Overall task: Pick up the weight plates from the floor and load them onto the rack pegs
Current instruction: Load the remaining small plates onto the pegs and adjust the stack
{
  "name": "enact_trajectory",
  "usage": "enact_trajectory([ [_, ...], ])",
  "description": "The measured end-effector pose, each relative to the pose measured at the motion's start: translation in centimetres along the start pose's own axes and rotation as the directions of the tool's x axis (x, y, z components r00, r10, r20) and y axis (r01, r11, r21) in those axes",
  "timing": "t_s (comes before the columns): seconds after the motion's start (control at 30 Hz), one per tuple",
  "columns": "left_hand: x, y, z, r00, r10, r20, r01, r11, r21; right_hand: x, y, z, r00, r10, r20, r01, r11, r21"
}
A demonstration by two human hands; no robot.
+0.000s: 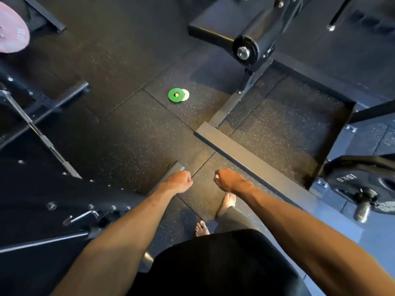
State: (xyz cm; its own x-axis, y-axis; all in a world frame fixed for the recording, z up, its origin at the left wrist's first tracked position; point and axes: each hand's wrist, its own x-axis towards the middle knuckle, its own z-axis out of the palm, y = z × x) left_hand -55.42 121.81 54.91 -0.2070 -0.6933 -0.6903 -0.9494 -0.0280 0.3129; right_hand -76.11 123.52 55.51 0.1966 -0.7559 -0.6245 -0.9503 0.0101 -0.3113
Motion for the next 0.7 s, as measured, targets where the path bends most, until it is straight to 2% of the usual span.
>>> enact_trajectory([
  [0.1,4.5,-0.7,-3.6,0.997,-0.059,0.054,0.059,0.998,-0.006,5.9,0.2,-3.2,0.998,-0.041,0.046,0.043,0.997,-0.060],
  [0.4,17.4,-2.3,-16.8,0.975,-0.221,0.023,0.222,0.962,-0.158,24.3,-0.4,-15.4,0.968,-0.146,0.205,0.179,0.972,-0.154],
  [0.47,20.4,-2.6,-20.0,0.969,-0.245,-0.019,0.235,0.949,-0.211,28.0,-0.8,-18.1,0.959,-0.172,0.225,0.211,0.964,-0.161],
  [0.7,31.6,-3.6,-29.2,0.967,-0.255,-0.020,0.241,0.933,-0.267,40.4,-3.4,-25.6,0.939,-0.172,0.299,0.233,0.955,-0.182],
])
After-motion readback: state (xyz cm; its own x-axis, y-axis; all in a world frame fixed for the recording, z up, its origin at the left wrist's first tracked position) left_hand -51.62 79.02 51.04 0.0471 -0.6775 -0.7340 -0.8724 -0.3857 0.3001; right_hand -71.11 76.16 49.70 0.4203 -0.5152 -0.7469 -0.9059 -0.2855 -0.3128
